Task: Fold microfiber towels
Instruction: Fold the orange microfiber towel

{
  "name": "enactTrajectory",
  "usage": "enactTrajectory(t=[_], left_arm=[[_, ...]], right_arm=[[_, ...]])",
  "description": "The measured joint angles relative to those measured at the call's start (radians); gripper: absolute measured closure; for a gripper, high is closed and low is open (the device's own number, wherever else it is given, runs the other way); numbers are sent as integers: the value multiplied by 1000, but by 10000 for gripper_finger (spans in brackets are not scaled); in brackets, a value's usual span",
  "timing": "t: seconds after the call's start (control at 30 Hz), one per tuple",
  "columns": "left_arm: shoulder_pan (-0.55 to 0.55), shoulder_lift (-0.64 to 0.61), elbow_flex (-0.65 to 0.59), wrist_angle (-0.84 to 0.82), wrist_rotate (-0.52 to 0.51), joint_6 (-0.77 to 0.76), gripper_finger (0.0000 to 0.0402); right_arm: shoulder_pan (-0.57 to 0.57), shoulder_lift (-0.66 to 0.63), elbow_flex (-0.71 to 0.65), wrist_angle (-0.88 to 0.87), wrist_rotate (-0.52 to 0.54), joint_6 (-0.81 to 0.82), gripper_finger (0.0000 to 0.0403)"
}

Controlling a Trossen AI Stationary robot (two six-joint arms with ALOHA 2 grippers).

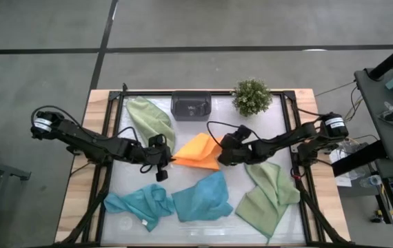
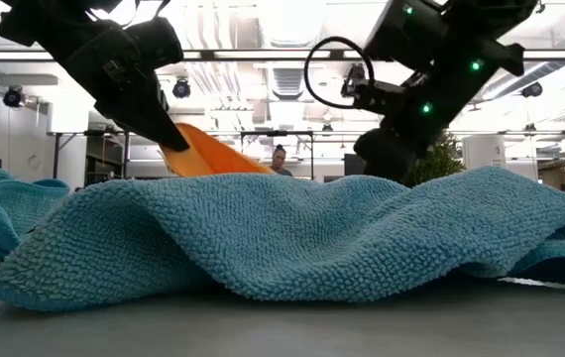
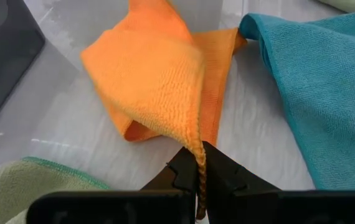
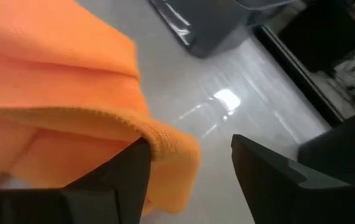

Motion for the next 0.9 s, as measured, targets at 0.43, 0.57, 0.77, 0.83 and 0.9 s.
enactTrajectory(t=[0.43, 0.57, 0.77, 0.83, 0.9], left_arm=[[0, -1, 0, 0, -2, -2, 402], [0, -3, 0, 0, -11, -2, 402], [0, -14, 16, -1, -11, 8, 401], [0, -25, 29, -1, -11, 31, 402], [0, -32, 49, -5, -11, 61, 402]], right_arm=[[-8, 0, -5, -99, -55, -11, 297], [-7, 0, -5, -94, -88, -14, 373], [-6, -48, -5, -100, -91, -64, 394], [-3, -91, -5, -107, -96, -89, 394], [-2, -153, -5, -116, -118, -119, 394]])
